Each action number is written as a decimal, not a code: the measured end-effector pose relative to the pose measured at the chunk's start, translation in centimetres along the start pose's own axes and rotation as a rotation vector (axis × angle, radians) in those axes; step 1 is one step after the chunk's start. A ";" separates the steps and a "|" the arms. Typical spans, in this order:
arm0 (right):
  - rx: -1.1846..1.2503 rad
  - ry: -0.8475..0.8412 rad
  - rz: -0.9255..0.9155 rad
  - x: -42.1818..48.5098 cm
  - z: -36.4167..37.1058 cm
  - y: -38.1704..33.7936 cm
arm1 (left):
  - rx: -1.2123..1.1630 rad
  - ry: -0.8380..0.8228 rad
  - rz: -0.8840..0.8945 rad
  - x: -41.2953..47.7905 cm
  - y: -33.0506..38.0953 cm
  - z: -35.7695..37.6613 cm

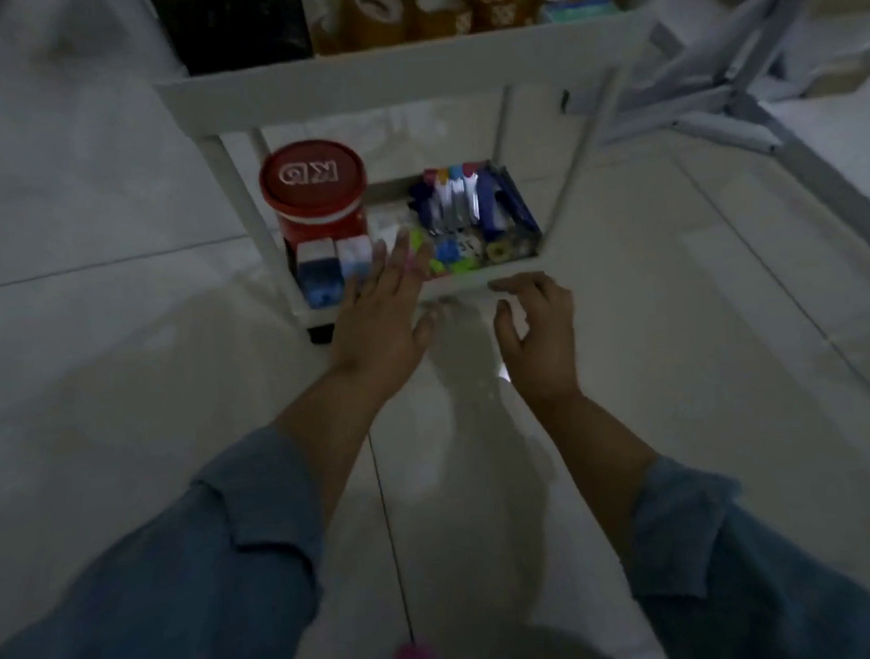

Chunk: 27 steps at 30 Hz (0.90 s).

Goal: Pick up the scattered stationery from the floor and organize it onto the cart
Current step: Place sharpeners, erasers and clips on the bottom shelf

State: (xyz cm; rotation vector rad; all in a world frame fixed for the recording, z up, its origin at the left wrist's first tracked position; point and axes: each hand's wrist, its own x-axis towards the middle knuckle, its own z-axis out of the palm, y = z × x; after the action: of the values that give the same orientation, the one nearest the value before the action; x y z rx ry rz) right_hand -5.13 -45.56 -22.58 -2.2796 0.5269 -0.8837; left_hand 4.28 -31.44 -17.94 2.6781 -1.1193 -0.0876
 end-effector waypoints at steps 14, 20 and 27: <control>-0.109 -0.235 0.280 -19.1 -18.1 2.6 | -0.156 -0.528 -0.487 -21.2 8.8 5.0; -0.407 -0.346 0.446 -25.0 -23.4 5.5 | -0.005 -0.647 -0.633 -22.8 9.0 6.7; -0.426 -0.523 0.546 -27.8 -23.4 7.9 | 0.077 -0.588 -0.506 -21.6 10.1 8.8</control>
State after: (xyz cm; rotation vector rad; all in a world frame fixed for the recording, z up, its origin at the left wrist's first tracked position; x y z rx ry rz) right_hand -42.08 -45.37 -27.04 -2.4063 1.0902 0.1072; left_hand -19.20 -24.74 -24.87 3.0261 -0.5272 -0.9846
